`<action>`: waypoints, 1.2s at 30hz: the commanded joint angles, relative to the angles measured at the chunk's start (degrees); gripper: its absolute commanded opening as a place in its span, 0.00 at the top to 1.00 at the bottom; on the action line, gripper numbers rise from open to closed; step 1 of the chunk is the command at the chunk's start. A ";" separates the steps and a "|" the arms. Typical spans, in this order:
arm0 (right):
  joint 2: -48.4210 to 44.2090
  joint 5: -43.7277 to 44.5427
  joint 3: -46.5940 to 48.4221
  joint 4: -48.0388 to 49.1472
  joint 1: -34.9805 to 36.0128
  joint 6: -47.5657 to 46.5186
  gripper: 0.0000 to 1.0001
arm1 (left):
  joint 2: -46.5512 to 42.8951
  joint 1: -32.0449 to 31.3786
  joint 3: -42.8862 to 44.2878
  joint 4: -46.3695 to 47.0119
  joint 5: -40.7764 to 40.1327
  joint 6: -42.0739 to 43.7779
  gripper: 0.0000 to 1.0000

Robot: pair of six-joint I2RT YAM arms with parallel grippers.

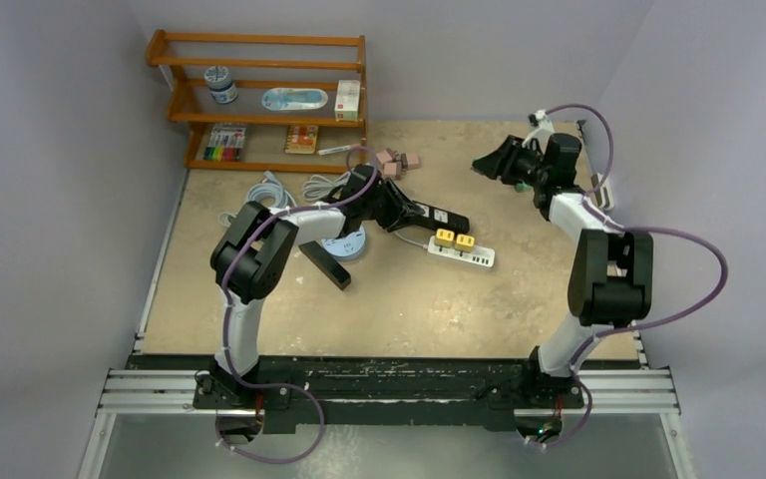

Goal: Pull the plug off the socket

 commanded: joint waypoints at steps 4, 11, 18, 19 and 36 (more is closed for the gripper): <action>10.51 3.01 8.00 -4.06 -6.91 0.37 1.00 | -4.34 1.09 -3.62 -8.11 -4.97 7.19 0.71; 20.73 5.98 20.01 -9.83 -8.77 -2.49 0.91 | -8.85 1.46 -2.97 -15.33 -6.57 12.51 0.46; 25.71 5.35 25.85 -11.25 -9.78 -3.04 0.62 | -13.81 1.55 -6.32 -17.51 -8.79 14.81 0.42; 26.42 5.29 26.90 -11.83 -9.78 -3.26 0.59 | -14.29 1.51 -6.60 -17.51 -8.82 14.91 0.42; 12.39 8.89 16.24 -2.40 -6.56 -9.32 0.01 | -18.33 2.54 -7.65 -19.13 -9.86 16.55 0.42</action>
